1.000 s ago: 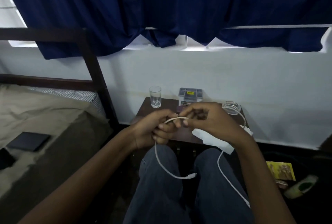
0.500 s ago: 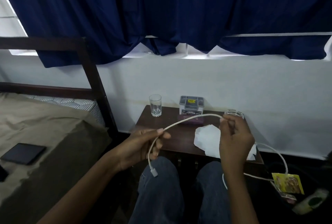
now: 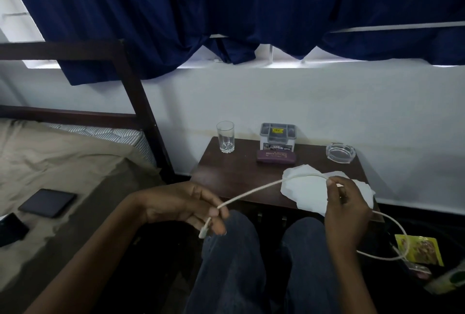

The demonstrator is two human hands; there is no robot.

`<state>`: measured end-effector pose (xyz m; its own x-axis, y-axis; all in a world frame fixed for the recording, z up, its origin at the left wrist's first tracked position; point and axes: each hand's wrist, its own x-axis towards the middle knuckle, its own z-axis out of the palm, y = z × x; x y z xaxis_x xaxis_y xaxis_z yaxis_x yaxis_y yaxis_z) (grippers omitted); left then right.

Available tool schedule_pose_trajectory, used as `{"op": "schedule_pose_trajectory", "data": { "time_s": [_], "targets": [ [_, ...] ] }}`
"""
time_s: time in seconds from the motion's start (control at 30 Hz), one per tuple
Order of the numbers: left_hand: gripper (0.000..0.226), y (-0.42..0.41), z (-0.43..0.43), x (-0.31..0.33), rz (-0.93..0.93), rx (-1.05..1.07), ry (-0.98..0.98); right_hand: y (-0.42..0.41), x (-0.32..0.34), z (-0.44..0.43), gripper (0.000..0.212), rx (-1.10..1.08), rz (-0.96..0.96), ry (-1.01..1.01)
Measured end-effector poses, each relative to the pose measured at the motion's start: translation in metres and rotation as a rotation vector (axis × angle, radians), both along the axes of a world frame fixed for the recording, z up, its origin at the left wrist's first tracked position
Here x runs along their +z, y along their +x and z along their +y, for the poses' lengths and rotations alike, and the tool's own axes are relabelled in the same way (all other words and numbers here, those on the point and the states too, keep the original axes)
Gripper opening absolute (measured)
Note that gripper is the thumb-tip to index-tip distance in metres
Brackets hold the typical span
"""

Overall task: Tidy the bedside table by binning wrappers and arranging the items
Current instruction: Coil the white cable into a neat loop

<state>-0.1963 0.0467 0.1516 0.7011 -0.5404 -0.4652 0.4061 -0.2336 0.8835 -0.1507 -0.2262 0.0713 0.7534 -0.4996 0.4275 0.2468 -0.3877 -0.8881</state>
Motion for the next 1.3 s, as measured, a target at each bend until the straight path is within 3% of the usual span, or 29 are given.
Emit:
{"op": "schedule_pose_trajectory", "data": {
  "time_s": [0.13, 0.33, 0.53, 0.7, 0.87, 1.03, 1.13, 1.3],
  "targets": [
    [0.040, 0.000, 0.008, -0.003, -0.031, 0.162, -0.277, 0.005, -0.014, -0.001, 0.011, 0.203, 0.195, -0.134],
    [0.065, 0.007, -0.005, -0.009, -0.160, 0.526, -0.501, 0.008, -0.031, 0.002, 0.025, 0.637, 0.342, -0.292],
    [0.041, 0.017, -0.013, -0.013, -0.271, 0.922, -0.548, -0.003, -0.012, 0.008, 0.031, 1.023, 0.557, -0.406],
    [0.025, 0.017, -0.012, -0.022, -0.326, 1.041, -0.462, -0.027, 0.040, 0.012, 0.027, 1.292, 0.622, -0.473],
    [0.024, 0.013, -0.021, -0.027, -0.456, 0.991, -0.217, -0.047, 0.073, 0.016, 0.017, 1.405, 0.500, -0.324],
    [0.025, 0.004, -0.037, -0.019, -0.536, 0.661, 0.073, -0.051, 0.080, 0.018, 0.006, 1.228, 0.251, -0.037],
    [0.024, -0.004, -0.049, -0.012, -0.393, 0.377, 0.051, -0.048, 0.082, 0.019, 0.014, 0.987, 0.085, 0.175],
    [0.023, -0.014, -0.056, -0.005, -0.256, 0.114, -0.045, -0.034, 0.068, 0.016, 0.009, 0.667, 0.000, 0.249]
  ]
}}
